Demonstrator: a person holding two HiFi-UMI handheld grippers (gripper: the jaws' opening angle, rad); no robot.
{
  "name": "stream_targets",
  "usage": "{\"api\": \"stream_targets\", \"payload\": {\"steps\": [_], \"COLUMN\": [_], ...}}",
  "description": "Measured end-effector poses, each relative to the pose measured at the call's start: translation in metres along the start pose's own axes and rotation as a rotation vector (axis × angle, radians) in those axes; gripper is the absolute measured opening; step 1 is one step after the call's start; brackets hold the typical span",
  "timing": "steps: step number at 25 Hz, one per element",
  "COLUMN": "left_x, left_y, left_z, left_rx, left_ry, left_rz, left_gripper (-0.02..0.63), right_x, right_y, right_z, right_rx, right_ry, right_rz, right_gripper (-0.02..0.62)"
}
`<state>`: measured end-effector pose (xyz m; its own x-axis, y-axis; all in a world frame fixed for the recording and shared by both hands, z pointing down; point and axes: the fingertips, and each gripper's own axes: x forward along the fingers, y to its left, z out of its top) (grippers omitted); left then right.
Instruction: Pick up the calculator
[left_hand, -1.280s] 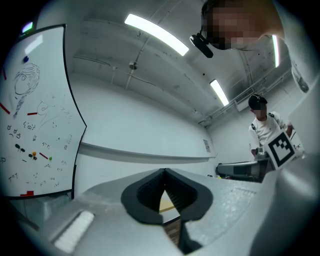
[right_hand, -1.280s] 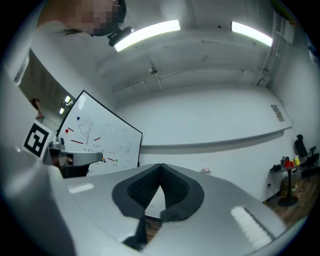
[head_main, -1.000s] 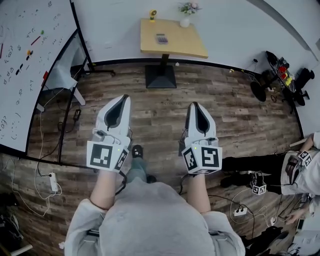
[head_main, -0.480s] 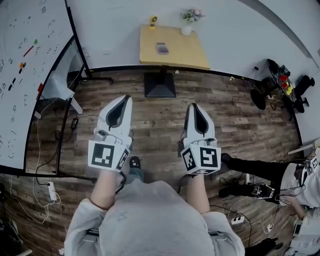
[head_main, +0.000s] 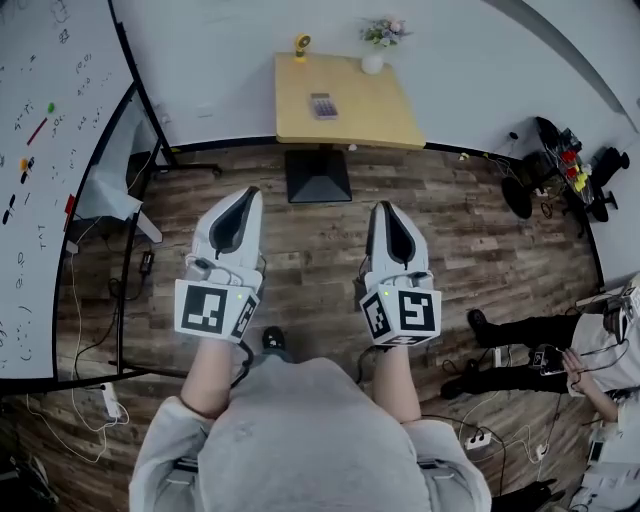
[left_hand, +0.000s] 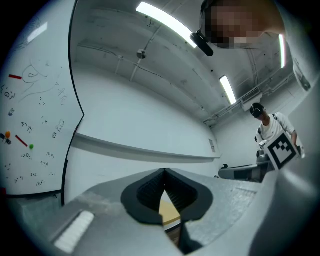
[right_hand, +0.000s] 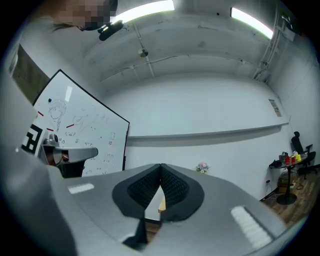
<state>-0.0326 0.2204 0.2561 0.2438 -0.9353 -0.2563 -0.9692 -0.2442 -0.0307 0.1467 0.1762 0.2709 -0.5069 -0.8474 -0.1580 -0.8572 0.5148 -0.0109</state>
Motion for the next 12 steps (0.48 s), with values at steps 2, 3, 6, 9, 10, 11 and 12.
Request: {"api": "stream_targets", "payload": {"steps": [2, 3, 6, 9, 10, 11, 12], "left_x": [0.009, 0.013, 0.021, 0.026, 0.027, 0.028, 0.029], "left_y": [0.012, 0.018, 0.038, 0.054, 0.058, 0.061, 0.064], "left_z": [-0.004, -0.005, -0.007, -0.008, -0.009, -0.011, -0.013], "left_rx": [-0.003, -0.002, 0.004, 0.010, 0.011, 0.010, 0.008], "left_ry": [0.000, -0.001, -0.005, -0.010, -0.009, -0.008, -0.007], "left_rz": [0.002, 0.003, 0.003, -0.002, -0.005, -0.008, -0.010], "left_gripper": [0.005, 0.005, 0.005, 0.006, 0.005, 0.005, 0.005], "right_x": [0.014, 0.021, 0.040, 0.054, 0.056, 0.059, 0.062], "right_y": [0.001, 0.001, 0.006, 0.013, 0.015, 0.018, 0.019], "right_z": [-0.003, -0.004, -0.007, -0.012, -0.014, -0.016, -0.019], "right_rx": [0.001, 0.003, 0.006, 0.006, 0.006, 0.005, 0.004], "right_ry": [0.003, 0.003, -0.003, -0.004, -0.001, 0.002, 0.006], "right_rz": [-0.002, -0.002, -0.004, -0.010, -0.012, -0.014, -0.015], "right_gripper": [0.003, 0.003, 0.003, 0.003, 0.003, 0.003, 0.003]}}
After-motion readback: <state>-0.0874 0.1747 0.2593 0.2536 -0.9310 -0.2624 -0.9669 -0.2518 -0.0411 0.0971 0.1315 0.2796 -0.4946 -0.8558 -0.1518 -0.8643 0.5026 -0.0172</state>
